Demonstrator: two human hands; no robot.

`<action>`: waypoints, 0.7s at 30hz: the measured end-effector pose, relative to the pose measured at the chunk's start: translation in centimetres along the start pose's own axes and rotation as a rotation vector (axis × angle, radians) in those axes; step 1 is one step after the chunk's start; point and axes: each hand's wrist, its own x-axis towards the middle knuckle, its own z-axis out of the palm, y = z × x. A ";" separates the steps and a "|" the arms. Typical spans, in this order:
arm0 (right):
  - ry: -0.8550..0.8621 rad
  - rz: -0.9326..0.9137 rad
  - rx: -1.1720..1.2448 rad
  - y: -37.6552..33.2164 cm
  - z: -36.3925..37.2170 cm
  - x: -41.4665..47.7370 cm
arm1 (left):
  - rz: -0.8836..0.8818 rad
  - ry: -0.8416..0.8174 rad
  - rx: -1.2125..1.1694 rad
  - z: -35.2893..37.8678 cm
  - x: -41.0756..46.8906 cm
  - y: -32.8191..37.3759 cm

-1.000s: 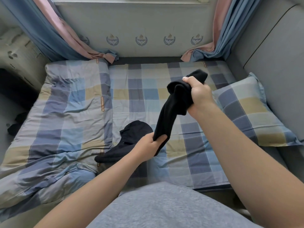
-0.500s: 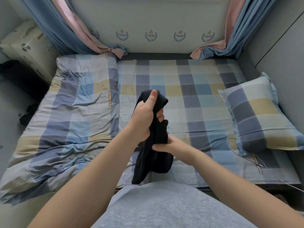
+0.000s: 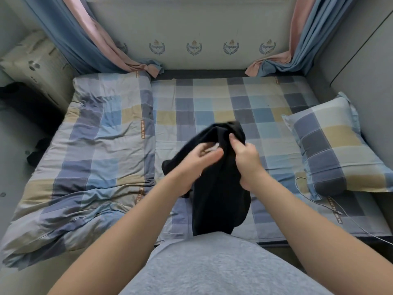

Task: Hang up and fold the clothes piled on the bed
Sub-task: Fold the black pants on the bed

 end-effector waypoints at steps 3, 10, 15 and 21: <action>0.047 0.043 0.105 -1.7 0.5 0.6 | -0.031 -0.221 0.128 1.3 -0.6 -3.4; -0.081 -0.003 0.088 -2.8 -0.4 1.8 | -0.012 0.154 0.173 1.4 0.2 -4.9; -0.316 -0.067 -0.245 -1.0 -2.6 1.2 | 0.047 0.297 -0.090 0.8 0.8 -1.6; -0.476 0.043 -0.598 5.8 -3.9 -0.9 | 0.023 0.350 -0.267 0.6 2.3 2.0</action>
